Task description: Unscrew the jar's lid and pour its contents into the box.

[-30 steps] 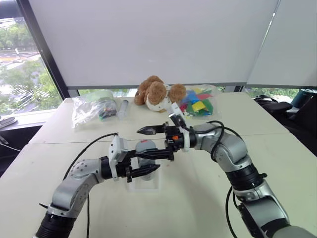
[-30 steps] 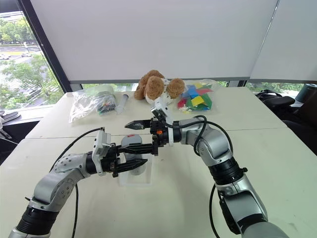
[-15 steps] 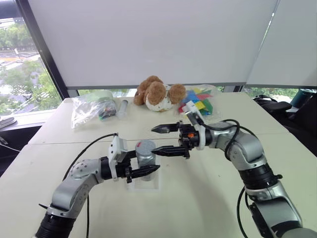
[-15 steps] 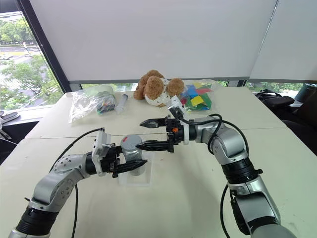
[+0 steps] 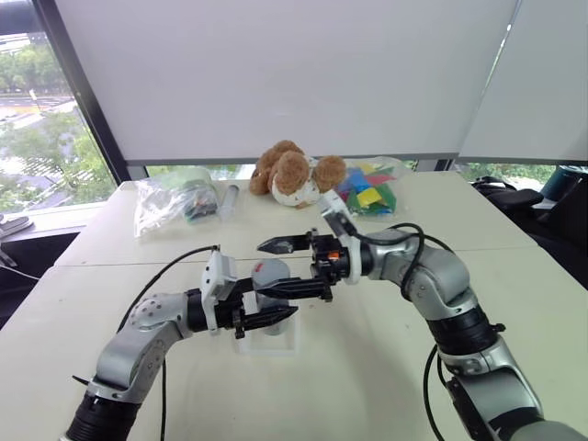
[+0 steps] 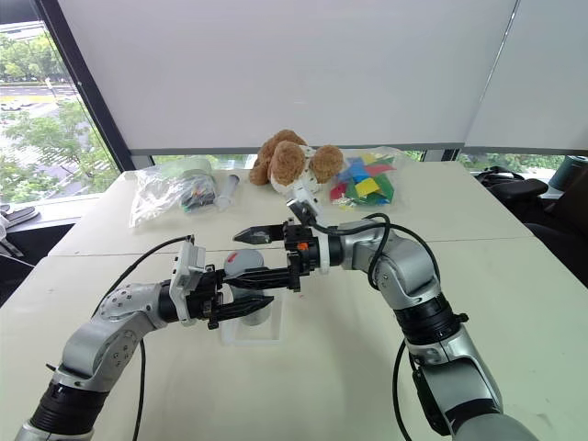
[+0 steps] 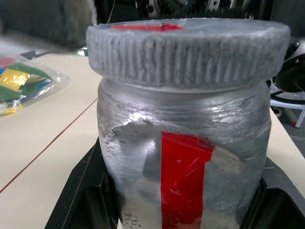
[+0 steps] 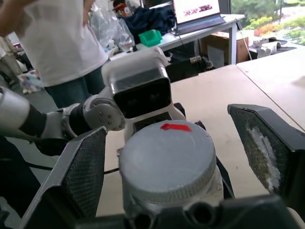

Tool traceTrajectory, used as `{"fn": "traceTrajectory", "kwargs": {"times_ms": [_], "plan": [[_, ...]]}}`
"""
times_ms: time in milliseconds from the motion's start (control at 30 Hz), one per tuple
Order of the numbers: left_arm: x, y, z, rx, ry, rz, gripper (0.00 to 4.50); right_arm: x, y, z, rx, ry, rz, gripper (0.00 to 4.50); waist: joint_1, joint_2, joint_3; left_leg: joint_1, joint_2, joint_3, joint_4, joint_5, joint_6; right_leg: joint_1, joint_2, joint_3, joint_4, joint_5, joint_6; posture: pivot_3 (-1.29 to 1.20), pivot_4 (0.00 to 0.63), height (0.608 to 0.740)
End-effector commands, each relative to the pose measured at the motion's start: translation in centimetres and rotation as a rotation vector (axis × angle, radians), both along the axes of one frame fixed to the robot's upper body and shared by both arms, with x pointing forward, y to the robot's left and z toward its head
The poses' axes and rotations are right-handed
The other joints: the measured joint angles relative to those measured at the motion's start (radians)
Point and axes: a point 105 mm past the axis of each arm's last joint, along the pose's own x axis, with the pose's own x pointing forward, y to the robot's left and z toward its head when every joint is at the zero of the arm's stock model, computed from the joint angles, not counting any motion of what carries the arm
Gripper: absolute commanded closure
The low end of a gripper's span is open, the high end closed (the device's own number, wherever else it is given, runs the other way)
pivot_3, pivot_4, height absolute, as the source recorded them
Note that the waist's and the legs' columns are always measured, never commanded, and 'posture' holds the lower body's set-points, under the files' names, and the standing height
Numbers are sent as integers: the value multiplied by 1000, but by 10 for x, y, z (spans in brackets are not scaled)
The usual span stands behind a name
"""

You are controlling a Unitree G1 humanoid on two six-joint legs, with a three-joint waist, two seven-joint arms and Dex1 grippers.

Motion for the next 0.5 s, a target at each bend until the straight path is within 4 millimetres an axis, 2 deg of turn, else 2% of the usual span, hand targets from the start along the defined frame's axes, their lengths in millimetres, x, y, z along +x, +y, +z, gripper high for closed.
{"fn": "traceTrajectory", "kwargs": {"times_ms": [33, 200, 500], "plan": [[-4, -3, 11, -12, -52, -20, 2285, -3, 6, 17, 33, -72, 15, 65, -1, 0, 0, 0, 0, 0, 0, 0, 0, 0, 0, 0, 0, 0, 0, 0, 150, 740], [-5, -3, 11, -12, -52, -19, 2285, 4, 4, 16, 34, -58, -2, 65, -1, 0, 0, 0, 0, 0, 0, 0, 0, 0, 0, 0, 0, 0, 0, 0, 150, 740], [-5, -3, 11, -16, -55, -13, 2285, 16, -10, 1, 4, -22, -57, 65, -1, 0, 0, 0, 0, 0, 0, 0, 0, 0, 0, 0, 0, 0, 0, 0, 150, 740]]}}
